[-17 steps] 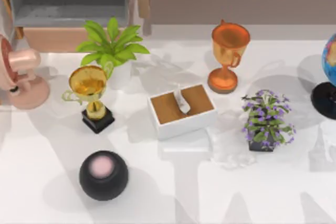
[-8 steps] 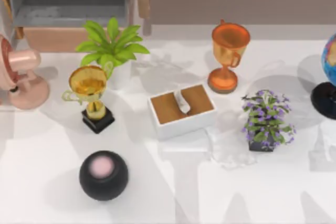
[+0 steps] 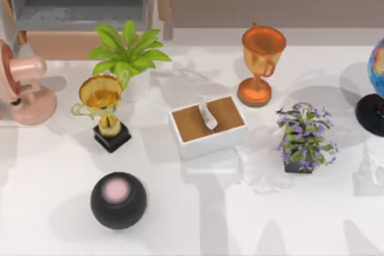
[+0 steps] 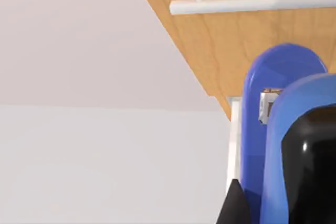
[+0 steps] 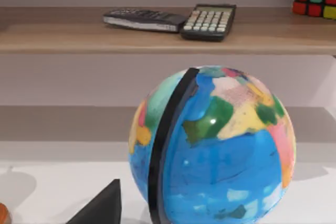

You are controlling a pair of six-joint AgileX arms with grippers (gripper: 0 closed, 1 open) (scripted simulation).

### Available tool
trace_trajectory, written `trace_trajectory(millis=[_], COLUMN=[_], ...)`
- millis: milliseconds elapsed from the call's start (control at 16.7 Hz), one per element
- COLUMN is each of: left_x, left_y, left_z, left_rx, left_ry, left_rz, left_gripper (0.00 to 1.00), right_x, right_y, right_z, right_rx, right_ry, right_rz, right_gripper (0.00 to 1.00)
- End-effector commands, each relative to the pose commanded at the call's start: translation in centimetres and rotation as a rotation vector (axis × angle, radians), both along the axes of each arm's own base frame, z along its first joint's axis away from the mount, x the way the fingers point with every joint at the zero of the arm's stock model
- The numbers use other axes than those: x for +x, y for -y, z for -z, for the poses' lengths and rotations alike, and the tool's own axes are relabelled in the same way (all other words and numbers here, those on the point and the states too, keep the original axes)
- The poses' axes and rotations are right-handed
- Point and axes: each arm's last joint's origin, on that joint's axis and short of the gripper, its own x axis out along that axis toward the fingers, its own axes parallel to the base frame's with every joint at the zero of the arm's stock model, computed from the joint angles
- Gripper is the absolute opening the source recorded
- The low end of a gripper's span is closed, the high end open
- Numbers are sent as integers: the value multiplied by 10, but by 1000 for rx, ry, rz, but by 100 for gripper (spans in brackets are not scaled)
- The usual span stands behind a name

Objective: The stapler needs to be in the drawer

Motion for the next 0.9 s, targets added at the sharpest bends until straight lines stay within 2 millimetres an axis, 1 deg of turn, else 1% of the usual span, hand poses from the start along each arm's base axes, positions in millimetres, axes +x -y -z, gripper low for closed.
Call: trace_trajectory(millis=[60,120,240,300,360,420,480,720,900], left_x=[6,13,25,27,26,23,21,20,20], left_y=[2,7,19,22,23,22,20,20,20], left_z=[21,47,104,130,151,166,174,175,175], left_rx=[-39,-85,-185,-229,-266,-293,-308,-311,-311], left_ry=[-61,-132,-287,-357,-415,-459,-485,-490,-490], left_rz=[13,30,63,68,62,52,43,41,41], left_gripper=[0,0,0,0,0,0,0,0,23], right_x=[0,0,0,0,0,0,0,0,0], right_y=[0,0,0,0,0,0,0,0,0], right_z=[0,0,0,0,0,0,0,0,0], right_rx=[0,0,0,0,0,0,0,0,0], right_ry=[0,0,0,0,0,0,0,0,0], right_rz=[0,0,0,0,0,0,0,0,0], right_gripper=[100,100,100,100,100,100,100,100,100])
